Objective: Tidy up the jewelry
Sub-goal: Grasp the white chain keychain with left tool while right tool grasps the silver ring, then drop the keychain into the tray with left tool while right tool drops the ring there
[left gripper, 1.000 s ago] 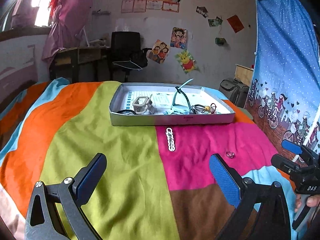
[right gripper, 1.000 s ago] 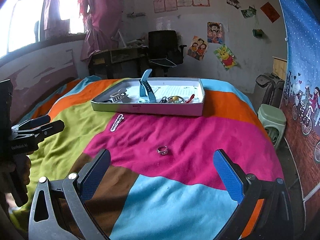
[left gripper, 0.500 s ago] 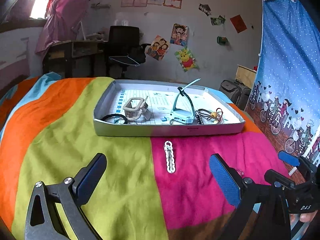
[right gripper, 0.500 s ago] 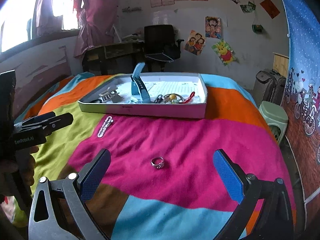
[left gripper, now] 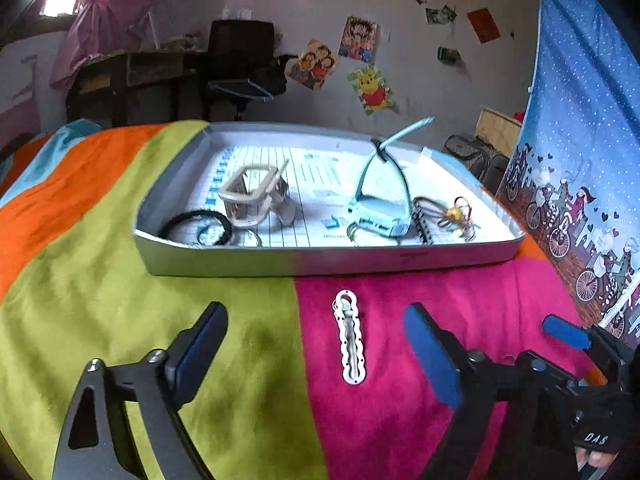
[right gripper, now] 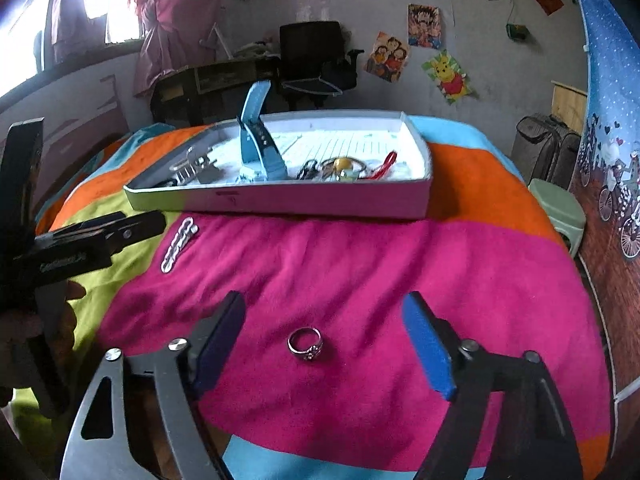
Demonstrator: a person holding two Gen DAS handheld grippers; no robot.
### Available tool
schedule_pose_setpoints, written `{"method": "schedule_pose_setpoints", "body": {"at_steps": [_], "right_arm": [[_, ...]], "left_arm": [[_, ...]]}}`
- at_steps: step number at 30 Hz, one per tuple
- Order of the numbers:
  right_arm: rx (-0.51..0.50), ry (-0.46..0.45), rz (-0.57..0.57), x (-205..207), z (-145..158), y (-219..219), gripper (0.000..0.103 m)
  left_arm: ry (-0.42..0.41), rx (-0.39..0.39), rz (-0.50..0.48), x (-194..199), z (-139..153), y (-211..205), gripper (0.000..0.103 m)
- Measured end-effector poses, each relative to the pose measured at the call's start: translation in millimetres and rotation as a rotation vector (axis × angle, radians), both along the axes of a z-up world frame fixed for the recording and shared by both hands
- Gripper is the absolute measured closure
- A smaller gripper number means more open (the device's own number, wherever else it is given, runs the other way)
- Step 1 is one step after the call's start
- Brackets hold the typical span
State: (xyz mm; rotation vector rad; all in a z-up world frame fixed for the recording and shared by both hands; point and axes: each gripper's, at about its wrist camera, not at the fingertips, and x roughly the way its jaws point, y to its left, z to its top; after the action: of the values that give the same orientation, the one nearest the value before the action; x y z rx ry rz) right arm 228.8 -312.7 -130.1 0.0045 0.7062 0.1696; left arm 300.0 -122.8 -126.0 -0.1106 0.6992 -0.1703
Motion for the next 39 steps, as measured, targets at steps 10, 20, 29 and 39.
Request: {"method": "schedule_pose_setpoints", "body": {"at_steps": [10, 20, 29, 39], "right_arm": [[-0.036, 0.086, 0.031, 10, -20, 14, 0.068], [-0.050, 0.093, 0.039, 5, -24, 18, 0.085], [-0.037, 0.075, 0.044, 0, -22, 16, 0.085], [0.029, 0.030, 0.070, 0, 1, 7, 0.085]], "left_arm": [[0.053, -0.006, -0.022, 16, -15, -9, 0.042], [0.084, 0.001, -0.078, 17, -22, -16, 0.083], [0.088, -0.003, -0.106, 17, -21, -18, 0.089], [0.042, -0.040, -0.158, 5, 1, -18, 0.089]]}}
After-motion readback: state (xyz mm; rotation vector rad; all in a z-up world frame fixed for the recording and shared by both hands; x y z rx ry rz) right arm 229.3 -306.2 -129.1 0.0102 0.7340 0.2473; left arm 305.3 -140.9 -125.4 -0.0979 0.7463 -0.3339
